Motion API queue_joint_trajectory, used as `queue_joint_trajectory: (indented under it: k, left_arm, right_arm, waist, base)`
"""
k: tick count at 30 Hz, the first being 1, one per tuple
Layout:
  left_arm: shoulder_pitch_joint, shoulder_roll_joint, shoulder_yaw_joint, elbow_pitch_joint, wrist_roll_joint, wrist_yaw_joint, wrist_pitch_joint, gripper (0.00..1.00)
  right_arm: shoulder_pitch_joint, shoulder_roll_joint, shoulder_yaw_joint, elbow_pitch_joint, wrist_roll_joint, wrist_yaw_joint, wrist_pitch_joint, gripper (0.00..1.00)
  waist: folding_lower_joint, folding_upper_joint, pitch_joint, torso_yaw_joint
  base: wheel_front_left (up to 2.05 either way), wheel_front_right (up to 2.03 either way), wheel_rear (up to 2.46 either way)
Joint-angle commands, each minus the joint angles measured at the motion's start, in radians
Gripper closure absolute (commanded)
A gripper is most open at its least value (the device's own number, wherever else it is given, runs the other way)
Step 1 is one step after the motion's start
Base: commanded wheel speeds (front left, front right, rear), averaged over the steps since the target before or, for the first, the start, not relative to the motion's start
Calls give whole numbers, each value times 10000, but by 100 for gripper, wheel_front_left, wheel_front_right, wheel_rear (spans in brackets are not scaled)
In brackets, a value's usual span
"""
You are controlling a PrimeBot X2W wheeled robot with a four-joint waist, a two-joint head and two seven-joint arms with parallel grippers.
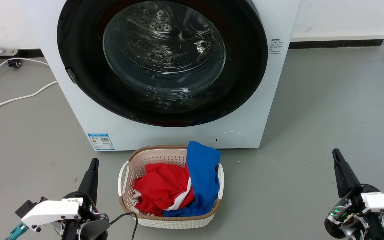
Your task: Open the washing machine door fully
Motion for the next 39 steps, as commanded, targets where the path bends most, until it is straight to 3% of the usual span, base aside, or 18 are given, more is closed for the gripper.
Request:
queue_joint_trajectory:
  k: [1,29,30,39]
  left_arm:
    - [-84,-11,32,9,21,-30,41,100]
    - [-84,-15,38,9,28,-30,48,100]
    - [13,-8,2,26,0,0,-3,0]
    - [264,-31,-136,-101,316,2,-366,0]
  right_arm:
    - [-140,36,-16,14,-35,2,36,100]
    - [-139,54,-45,15,-59,4,51,100]
    - [9,23,-27,25,-22,2,28,0]
    - [333,39,-107,6,-486,-1,-322,0]
  waist:
    - [0,0,0,0]
    - [0,0,0,0]
    - [0,0,0,0]
    - [0,0,6,2]
  base:
    - [0,0,0]
    - [0,0,0]
    - [0,0,0]
    - [0,0,0]
